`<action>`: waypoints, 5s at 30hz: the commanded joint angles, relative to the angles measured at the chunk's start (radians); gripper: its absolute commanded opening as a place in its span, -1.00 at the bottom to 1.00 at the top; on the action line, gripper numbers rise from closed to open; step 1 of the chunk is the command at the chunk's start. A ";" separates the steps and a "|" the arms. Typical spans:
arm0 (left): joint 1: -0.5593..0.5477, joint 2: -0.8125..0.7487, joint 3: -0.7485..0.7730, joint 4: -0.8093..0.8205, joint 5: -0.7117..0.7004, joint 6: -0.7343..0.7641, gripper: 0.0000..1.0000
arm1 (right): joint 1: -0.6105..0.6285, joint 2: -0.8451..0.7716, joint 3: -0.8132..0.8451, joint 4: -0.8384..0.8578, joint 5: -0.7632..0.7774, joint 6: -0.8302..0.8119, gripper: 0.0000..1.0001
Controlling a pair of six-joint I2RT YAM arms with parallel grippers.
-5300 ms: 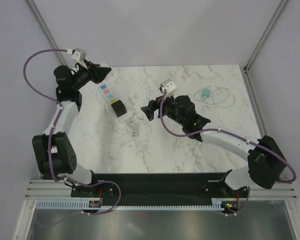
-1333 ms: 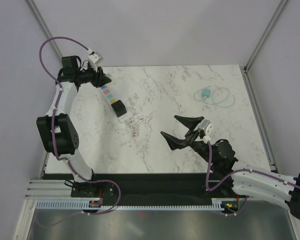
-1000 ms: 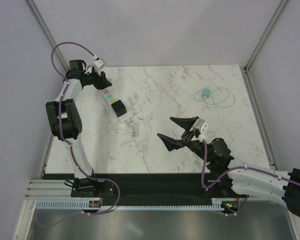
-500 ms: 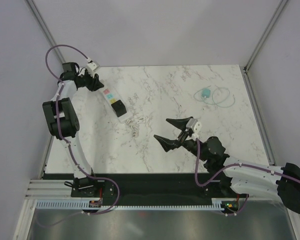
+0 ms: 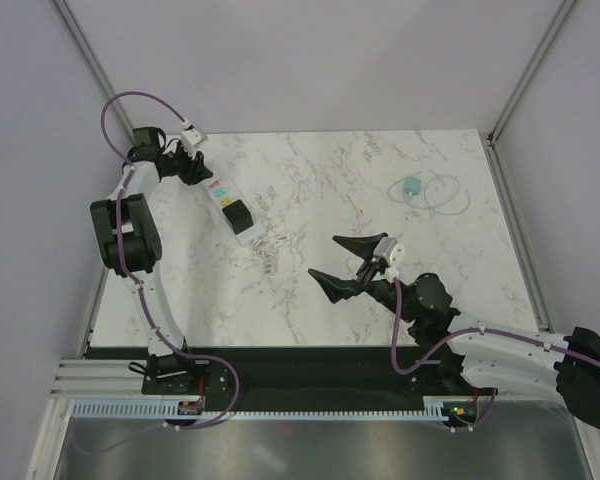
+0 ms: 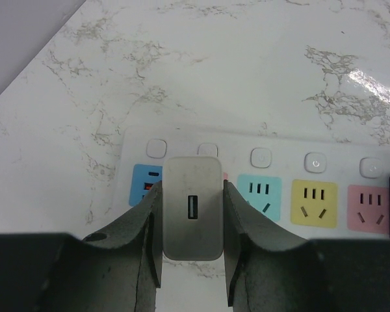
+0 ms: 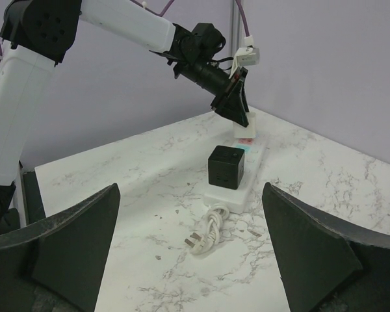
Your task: Insert the plug
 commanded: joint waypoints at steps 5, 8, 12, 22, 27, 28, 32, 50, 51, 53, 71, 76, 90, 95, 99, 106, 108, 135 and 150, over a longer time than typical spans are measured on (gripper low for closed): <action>-0.012 0.014 0.031 -0.002 -0.015 0.038 -0.95 | 0.001 -0.009 0.035 0.024 -0.018 -0.007 0.96; -0.010 0.013 0.031 -0.037 -0.039 0.039 -0.95 | 0.002 -0.005 0.032 0.021 -0.024 -0.004 0.96; -0.012 -0.001 0.025 -0.068 -0.041 0.060 -0.96 | 0.001 -0.003 0.032 0.020 -0.037 0.003 0.96; -0.012 -0.007 0.095 -0.126 -0.007 0.050 -0.96 | 0.001 0.024 0.039 0.024 -0.054 0.016 0.96; -0.012 0.017 0.114 -0.136 0.020 0.039 -0.95 | 0.001 0.034 0.043 0.029 -0.060 0.016 0.96; -0.012 0.025 0.117 -0.136 0.017 0.041 -0.95 | 0.002 0.037 0.043 0.029 -0.063 0.016 0.96; -0.012 0.048 0.124 -0.136 -0.009 0.060 -0.96 | 0.002 0.032 0.041 0.028 -0.067 0.016 0.96; -0.041 0.120 0.132 -0.191 -0.096 0.140 -0.95 | 0.002 0.061 0.053 0.035 -0.062 0.016 0.96; -0.047 0.126 0.129 -0.200 -0.110 0.151 -0.95 | 0.001 0.064 0.053 0.037 -0.062 0.017 0.96; -0.058 0.136 0.132 -0.226 -0.144 0.165 -0.95 | 0.002 0.069 0.055 0.040 -0.068 0.026 0.96; -0.072 0.303 0.394 -0.557 -0.095 0.151 -0.96 | 0.002 0.087 0.118 -0.051 -0.129 0.091 0.96; -0.090 0.278 0.307 -0.585 -0.191 0.152 -0.96 | 0.004 0.058 0.135 -0.087 -0.139 0.102 0.96; -0.136 0.312 0.368 -0.623 -0.311 0.103 -0.96 | 0.005 -0.015 0.168 -0.227 -0.097 0.091 0.96; -0.141 0.346 0.422 -0.671 -0.313 0.110 -0.96 | 0.007 0.032 0.184 -0.215 -0.091 0.091 0.96; -0.139 0.352 0.431 -0.679 -0.303 0.114 -0.96 | 0.007 0.063 0.196 -0.197 -0.093 0.095 0.96; -0.128 0.306 0.361 -0.643 -0.248 0.111 -0.85 | 0.011 0.064 0.219 -0.207 -0.093 0.108 0.96; -0.127 0.289 0.330 -0.628 -0.221 0.113 -0.56 | 0.015 0.057 0.225 -0.222 -0.088 0.108 0.96; -0.121 -0.036 0.309 -0.418 -0.141 -0.126 1.00 | 0.105 -0.049 0.315 -0.468 0.112 0.141 0.96; -0.596 -0.616 -0.030 -0.047 -0.691 -0.418 1.00 | -0.257 0.066 0.615 -1.124 0.756 0.404 0.96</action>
